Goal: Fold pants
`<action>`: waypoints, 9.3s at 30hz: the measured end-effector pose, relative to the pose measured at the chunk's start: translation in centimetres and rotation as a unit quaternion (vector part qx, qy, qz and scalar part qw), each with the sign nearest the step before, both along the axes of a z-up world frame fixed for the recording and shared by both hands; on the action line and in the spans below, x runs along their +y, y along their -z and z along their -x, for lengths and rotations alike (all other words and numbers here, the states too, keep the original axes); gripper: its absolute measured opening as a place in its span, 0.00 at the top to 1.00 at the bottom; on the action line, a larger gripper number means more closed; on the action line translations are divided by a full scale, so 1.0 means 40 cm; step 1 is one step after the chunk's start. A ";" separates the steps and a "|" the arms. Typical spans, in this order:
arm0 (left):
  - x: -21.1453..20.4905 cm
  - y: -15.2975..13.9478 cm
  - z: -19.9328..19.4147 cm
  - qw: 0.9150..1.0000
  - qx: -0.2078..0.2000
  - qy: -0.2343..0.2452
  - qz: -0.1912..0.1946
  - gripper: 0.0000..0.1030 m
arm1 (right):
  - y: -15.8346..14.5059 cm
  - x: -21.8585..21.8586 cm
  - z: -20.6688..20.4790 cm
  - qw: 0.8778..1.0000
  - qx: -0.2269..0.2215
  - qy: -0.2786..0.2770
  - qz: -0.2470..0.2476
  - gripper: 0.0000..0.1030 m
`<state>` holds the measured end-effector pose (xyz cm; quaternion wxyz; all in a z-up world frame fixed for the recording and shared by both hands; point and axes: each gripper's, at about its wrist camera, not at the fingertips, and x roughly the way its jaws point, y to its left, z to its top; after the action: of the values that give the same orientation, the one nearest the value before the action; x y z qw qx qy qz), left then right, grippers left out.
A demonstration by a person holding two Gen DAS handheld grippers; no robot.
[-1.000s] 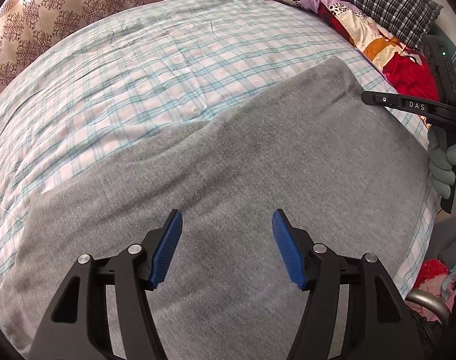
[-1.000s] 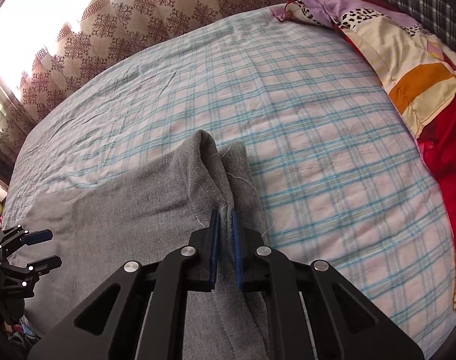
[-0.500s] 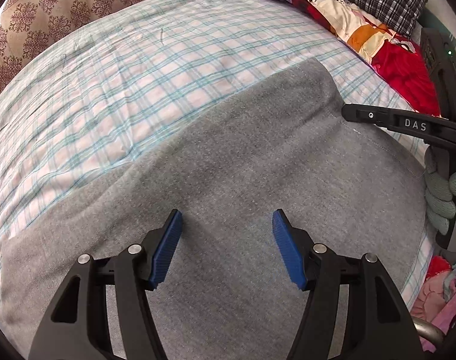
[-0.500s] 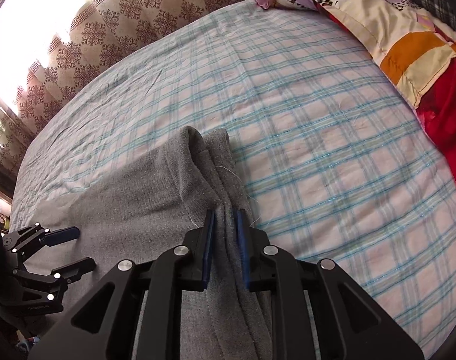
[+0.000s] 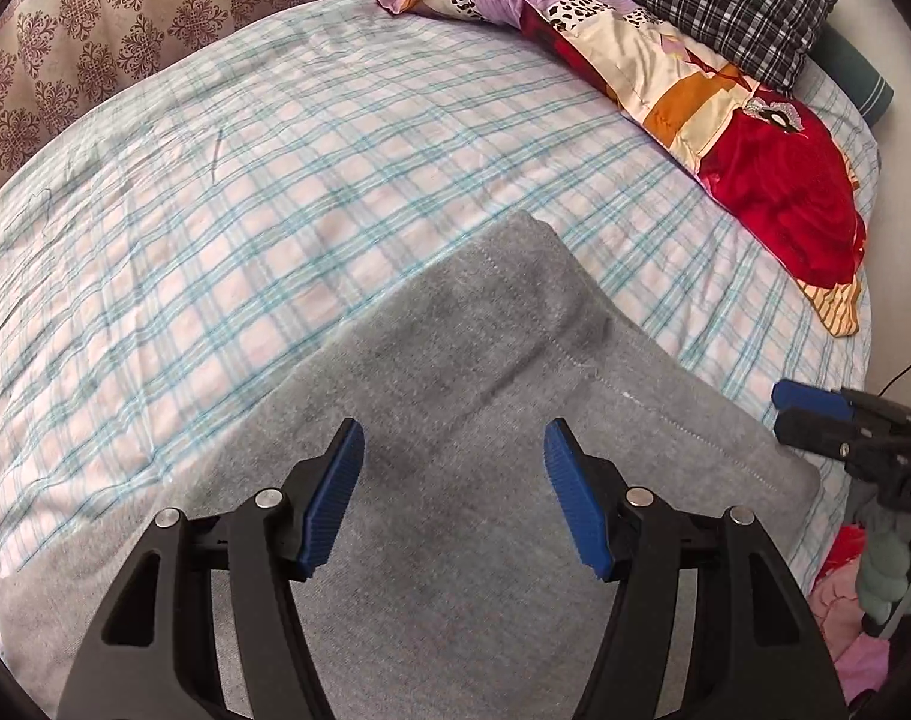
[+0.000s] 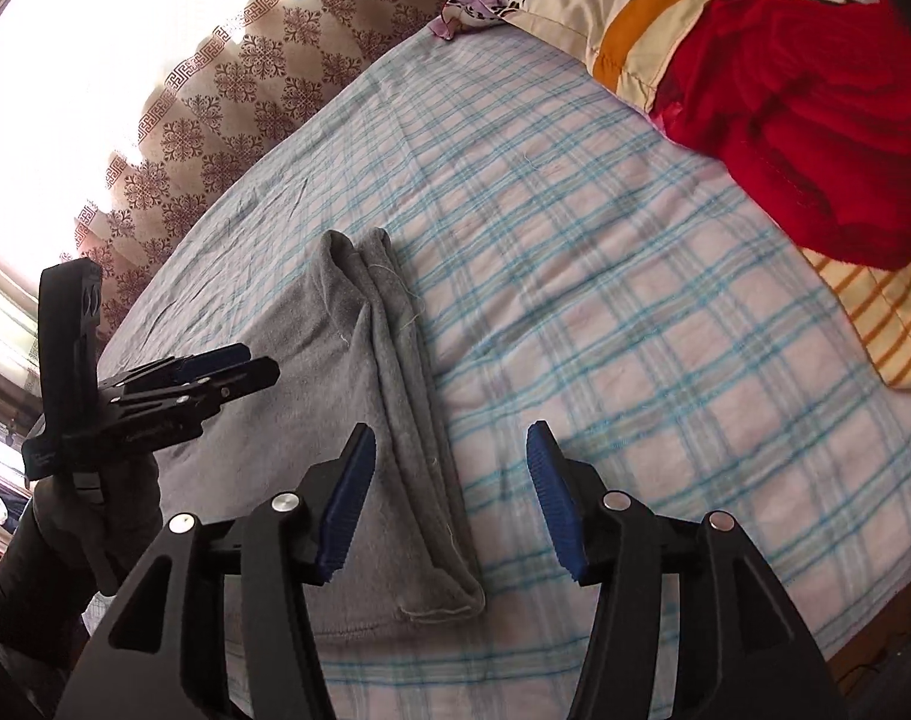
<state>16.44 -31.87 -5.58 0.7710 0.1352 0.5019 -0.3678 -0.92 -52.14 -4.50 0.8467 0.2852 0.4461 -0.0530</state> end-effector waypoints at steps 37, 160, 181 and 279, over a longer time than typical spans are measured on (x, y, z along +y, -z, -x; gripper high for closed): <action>-0.053 -0.100 -0.025 0.991 0.113 -0.010 0.073 0.11 | -0.108 0.376 -0.008 0.958 -0.072 -0.163 0.224 0.77; 0.776 0.012 -0.122 0.964 0.075 -0.246 0.068 0.46 | 0.018 0.756 -0.467 0.965 -0.031 -0.247 0.089 0.49; 0.727 0.001 -0.068 0.975 0.009 -0.222 -0.005 0.38 | 0.017 0.709 -0.407 0.969 -0.017 -0.229 0.089 0.49; 0.454 -0.073 0.029 0.986 0.101 -0.128 -0.025 0.77 | -0.110 0.841 -0.057 0.923 -0.094 -0.314 0.200 0.78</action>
<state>15.26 -13.69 -2.66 0.7533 0.0517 0.5996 -0.2653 1.36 -18.51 -0.08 0.8973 -0.0410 0.4115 0.1547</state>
